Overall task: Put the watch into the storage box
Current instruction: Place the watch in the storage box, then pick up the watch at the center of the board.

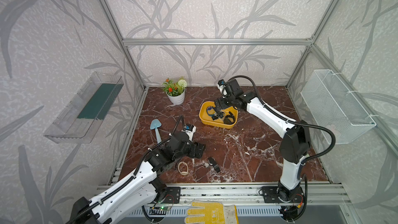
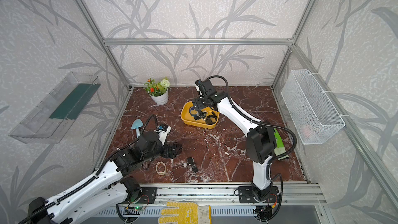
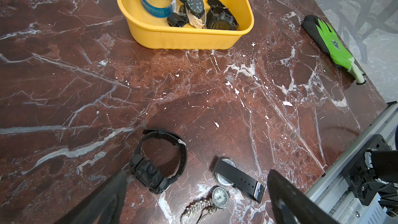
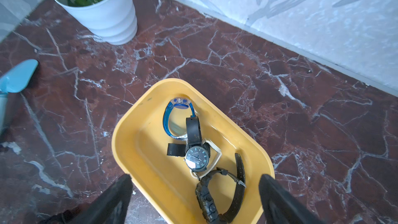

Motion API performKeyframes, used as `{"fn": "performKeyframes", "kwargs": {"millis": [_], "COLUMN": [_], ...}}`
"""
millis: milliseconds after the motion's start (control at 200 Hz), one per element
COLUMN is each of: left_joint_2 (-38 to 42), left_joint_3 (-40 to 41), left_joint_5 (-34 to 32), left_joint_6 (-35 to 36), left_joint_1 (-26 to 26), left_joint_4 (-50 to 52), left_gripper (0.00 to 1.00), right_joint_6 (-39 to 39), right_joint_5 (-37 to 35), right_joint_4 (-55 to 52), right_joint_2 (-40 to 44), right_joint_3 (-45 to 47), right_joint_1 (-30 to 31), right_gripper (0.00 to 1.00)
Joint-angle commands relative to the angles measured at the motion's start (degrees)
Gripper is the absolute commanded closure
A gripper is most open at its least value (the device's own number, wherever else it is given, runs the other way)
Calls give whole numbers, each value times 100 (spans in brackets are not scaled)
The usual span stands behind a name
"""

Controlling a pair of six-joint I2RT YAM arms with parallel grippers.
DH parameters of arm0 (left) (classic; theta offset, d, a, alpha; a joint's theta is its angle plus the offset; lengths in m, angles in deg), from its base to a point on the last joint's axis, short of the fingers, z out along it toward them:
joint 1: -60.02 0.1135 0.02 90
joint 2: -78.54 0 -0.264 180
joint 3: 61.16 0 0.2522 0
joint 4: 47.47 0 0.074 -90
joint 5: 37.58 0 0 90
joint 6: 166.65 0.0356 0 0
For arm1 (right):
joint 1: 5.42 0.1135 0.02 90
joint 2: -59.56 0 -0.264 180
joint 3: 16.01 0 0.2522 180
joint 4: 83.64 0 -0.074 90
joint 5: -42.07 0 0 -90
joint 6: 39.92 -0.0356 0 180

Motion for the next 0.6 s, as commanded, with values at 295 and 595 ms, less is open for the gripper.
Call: {"fn": "performKeyframes", "kwargs": {"millis": [295,595], "left_joint_2": [124,274], "left_joint_3": [-1,43], "left_joint_5": [131,326], "left_joint_6": [-125,-235], "left_joint_1": [-16,-25], "left_joint_4": [-41,71], "left_gripper": [1,1], "right_joint_6": [-934,-1612], "right_joint_5": [275,-168], "right_joint_4": [528,359], "right_joint_2": [2211,3292], "right_joint_3": [3058,4542], "right_joint_1": [474,1624], "right_gripper": [5,14]}}
